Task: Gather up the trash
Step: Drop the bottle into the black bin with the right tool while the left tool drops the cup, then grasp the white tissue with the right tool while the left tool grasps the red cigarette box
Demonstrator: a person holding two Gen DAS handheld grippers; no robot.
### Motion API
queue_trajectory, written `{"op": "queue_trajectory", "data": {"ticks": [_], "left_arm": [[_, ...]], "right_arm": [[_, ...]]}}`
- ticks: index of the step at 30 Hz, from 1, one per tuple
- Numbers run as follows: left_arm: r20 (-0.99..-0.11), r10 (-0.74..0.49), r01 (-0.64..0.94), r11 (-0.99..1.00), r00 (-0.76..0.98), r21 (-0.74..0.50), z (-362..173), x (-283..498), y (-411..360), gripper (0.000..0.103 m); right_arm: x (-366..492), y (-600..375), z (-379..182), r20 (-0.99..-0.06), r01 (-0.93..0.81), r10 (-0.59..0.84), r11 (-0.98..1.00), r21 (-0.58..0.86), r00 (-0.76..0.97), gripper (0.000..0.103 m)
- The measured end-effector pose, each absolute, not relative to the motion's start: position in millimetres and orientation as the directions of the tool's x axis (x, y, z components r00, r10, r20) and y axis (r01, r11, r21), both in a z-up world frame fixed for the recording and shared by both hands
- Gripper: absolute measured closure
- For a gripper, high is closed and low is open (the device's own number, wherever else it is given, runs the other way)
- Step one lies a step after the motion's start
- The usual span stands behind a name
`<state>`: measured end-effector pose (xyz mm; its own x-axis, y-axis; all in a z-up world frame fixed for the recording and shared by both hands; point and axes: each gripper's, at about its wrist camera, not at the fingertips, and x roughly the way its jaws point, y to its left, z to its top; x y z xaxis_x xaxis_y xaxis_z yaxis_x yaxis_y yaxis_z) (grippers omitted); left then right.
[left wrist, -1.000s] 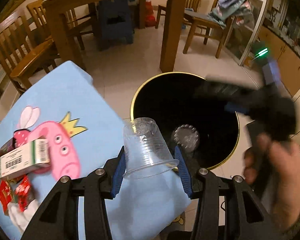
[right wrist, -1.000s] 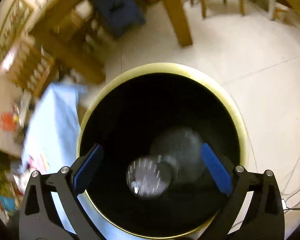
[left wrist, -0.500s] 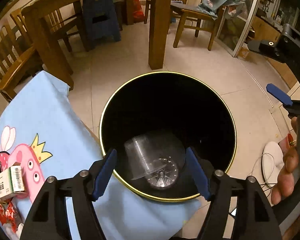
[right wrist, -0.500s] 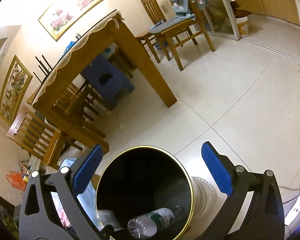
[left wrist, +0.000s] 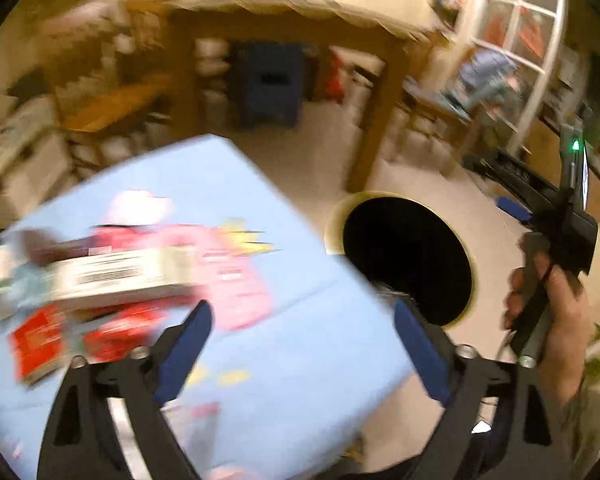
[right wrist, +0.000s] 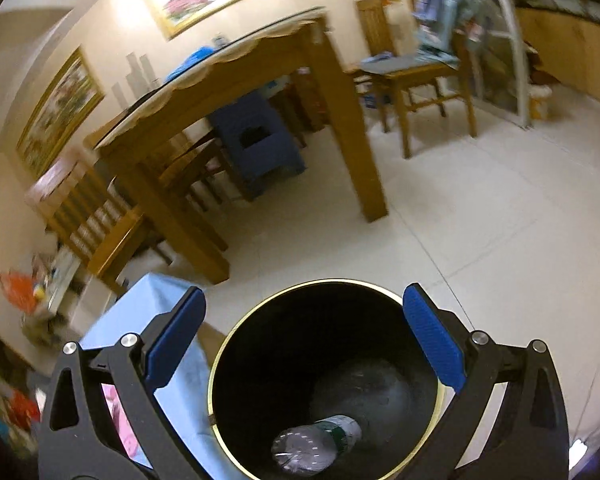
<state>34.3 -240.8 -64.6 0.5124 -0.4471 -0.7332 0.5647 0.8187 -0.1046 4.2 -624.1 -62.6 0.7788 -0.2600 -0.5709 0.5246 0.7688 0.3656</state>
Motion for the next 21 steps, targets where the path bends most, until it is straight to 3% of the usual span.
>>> {"op": "queue_trajectory", "data": {"ticks": [4,7,12,16,21], "left_arm": [[-0.714,-0.301,0.421,0.907,0.632,-0.01,-59.6,28.2,-162.7,0.009],[-0.719,-0.204,0.308,0.951,0.664,0.014,-61.7,33.6,-97.8,0.008],[-0.714,0.003,0.173,0.97,0.7,0.173,-77.2,38.6,-28.2,0.007],[-0.725,0.052,0.113,0.978,0.686,0.178,-91.9,37.1,5.5,0.007],[-0.735,0.006,0.135,0.982,0.678,0.133,-100.5,30.6,21.7,0.007]], "right_arm": [[29.7,-575.2,-54.4,-0.551,0.349,-0.118,0.875,0.336,0.826,0.006],[57.6,-516.5,-56.5,-0.557,0.143,0.069,0.934,0.329,0.828,0.006],[78.7,-418.9,-62.8,-0.579,-0.086,0.244,0.954,0.287,0.778,0.006],[70.4,-345.6,-73.7,-0.595,-0.199,0.324,0.943,0.268,0.736,0.006],[43.6,-278.4,-104.3,-0.644,-0.255,0.372,0.928,0.27,0.668,0.007]]}}
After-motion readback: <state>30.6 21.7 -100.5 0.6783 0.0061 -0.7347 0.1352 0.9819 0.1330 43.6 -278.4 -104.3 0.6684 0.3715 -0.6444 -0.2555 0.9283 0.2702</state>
